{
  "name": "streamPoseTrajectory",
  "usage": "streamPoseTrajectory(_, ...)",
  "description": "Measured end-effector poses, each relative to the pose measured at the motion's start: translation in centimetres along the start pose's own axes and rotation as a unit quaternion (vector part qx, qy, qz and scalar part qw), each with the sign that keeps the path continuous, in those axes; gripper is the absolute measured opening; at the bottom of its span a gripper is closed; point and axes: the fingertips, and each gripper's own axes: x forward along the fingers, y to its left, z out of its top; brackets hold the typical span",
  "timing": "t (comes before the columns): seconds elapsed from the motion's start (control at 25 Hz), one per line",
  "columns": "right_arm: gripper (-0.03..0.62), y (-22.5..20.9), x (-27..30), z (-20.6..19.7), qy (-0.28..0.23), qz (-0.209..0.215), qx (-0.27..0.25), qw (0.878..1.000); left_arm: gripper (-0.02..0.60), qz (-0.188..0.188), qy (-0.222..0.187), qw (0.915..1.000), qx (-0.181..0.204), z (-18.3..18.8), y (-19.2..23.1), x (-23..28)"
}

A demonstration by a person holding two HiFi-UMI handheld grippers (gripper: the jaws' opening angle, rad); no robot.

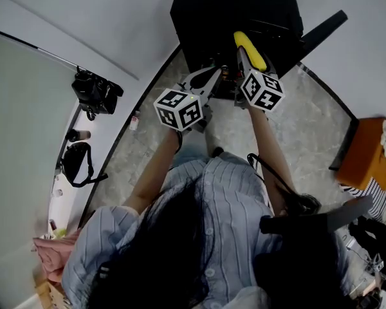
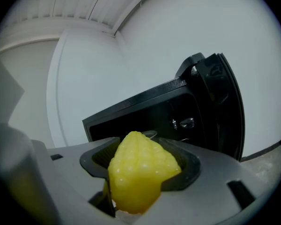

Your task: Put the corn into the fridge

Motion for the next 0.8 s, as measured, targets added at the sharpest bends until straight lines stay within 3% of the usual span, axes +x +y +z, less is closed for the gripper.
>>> streamPoseTrajectory(0.24, 0.267, -1.8, 2.5, -1.2, 0.020, -0.045, -0.039, 0.998, 0.006, -0.011, -0.005, 0.9999, 0.010, 0.3, -0.1, 0.1)
streamPoseTrajectory(0.8, 0.267, -5.1, 9.0, -1.7, 0.032, -0.084, -0.085, 0.992, 0.006, 0.000, -0.002, 0.9998, 0.019, -1.7, 2.3, 0.1)
